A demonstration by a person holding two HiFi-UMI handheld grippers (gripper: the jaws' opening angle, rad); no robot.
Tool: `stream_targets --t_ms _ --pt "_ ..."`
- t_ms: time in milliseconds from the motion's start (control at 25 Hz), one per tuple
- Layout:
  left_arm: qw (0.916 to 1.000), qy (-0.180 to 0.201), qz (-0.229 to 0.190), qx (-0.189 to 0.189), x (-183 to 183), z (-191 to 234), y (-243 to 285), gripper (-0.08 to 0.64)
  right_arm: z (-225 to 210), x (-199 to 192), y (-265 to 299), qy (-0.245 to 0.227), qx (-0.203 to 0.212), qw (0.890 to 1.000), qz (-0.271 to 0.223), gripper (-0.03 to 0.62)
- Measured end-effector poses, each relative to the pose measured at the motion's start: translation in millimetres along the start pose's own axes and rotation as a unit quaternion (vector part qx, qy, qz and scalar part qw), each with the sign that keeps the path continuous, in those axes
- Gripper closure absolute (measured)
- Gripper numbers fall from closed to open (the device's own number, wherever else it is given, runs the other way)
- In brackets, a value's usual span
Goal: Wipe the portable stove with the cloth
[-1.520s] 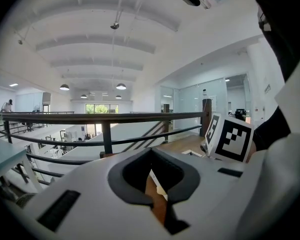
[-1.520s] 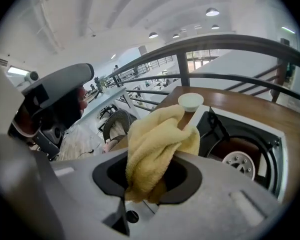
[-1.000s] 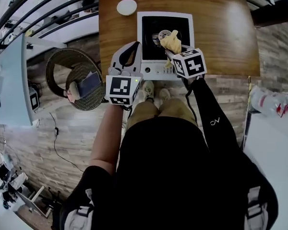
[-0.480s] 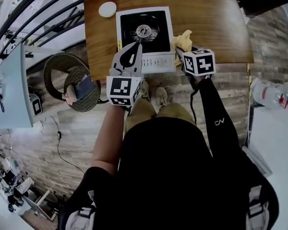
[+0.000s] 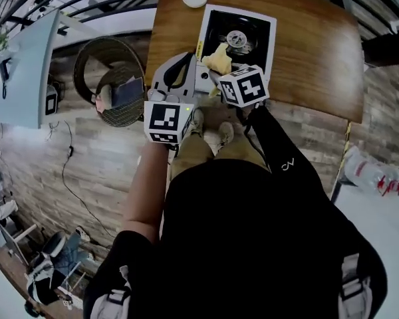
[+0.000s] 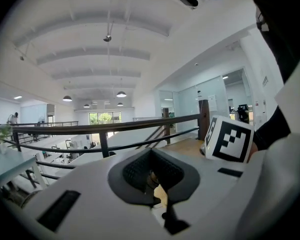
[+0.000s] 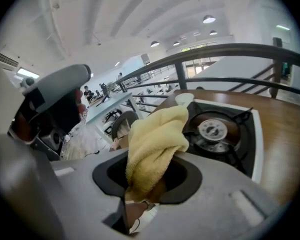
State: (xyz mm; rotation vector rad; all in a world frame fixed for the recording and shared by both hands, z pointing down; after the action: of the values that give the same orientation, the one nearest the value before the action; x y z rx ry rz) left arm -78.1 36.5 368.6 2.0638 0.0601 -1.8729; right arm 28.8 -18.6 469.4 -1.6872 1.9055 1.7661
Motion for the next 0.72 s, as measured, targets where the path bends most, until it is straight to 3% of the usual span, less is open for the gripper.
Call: stream_targets --t_ms 160,280,720 --pt "0.9991 -0.007 0.004 0.043 -11.6 12.9 -21.7 0.552 29.7 -7.9 40.3 -0.016 0.038 0.998 0.04 0.471" --pt "0.9982 -0.017 0.012 0.057 -21.4 16.2 -34.4 0.552 38.0 -19.9 64.8 -0.025 0.033 0.996 0.076 0.471" --pt "0.9997 -0.023 -0.006 -0.01 -16.5 -18.3 -8.0 0.552 -0.5 -47.0 18.2 0.012 -0.015 0.998 0.065 0.471"
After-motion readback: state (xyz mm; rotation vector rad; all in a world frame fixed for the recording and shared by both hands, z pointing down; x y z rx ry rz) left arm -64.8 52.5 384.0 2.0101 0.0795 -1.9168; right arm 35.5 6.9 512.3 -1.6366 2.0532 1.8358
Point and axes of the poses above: the fingertips, and each gripper's own axes: y forward along the fingers, z to its left, x out of its top, the point moved 7 cm from there along -y, backward along the fingers, and after that the axes turned 1 degree about -x, right-handed, at the moved point
